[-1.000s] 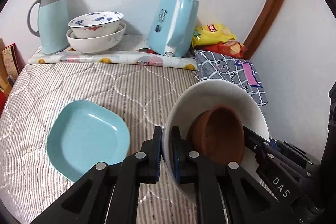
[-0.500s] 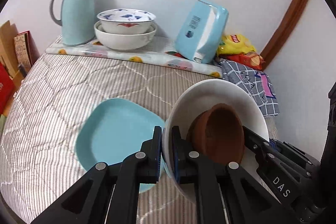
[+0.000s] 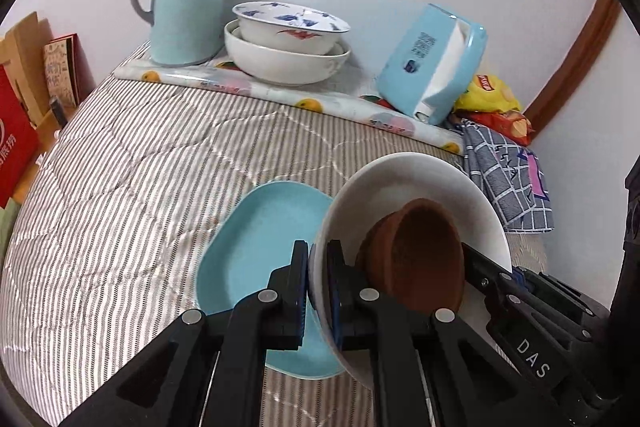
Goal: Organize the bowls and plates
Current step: 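Carry the white bowl with both tools over the light-blue plate stack, then lower the white bowl onto the light-blue plate and open both tools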
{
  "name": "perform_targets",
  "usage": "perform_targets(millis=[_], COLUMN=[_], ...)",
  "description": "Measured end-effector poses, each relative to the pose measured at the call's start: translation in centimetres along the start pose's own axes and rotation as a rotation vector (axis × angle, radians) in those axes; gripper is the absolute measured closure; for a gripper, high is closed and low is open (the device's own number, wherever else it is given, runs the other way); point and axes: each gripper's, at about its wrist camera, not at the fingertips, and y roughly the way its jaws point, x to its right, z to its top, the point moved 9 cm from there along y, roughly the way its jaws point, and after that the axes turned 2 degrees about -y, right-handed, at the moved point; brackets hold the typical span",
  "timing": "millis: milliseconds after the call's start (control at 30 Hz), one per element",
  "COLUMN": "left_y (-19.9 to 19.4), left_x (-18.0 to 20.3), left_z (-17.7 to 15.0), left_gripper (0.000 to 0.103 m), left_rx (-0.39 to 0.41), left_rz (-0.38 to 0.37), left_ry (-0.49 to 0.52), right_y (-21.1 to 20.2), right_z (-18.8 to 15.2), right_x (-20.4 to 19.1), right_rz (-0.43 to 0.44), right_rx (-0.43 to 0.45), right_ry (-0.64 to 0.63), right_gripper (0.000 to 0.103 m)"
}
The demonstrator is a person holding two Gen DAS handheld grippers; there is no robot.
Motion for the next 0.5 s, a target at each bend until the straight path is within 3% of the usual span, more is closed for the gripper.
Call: perform_targets(millis=[500], left_y=[2.1], left_x=[-3.2], left_z=[0.0], left_gripper=[0.093], left_rx=[-0.041], left_rz=[0.0], left_ry=[-0.045], right_y=[3.1], right_z=[-0.3], right_x=[-2.2], right_rz=[0.003], right_rx=[-0.058], right_ry=[-0.022], right_gripper=[0.093])
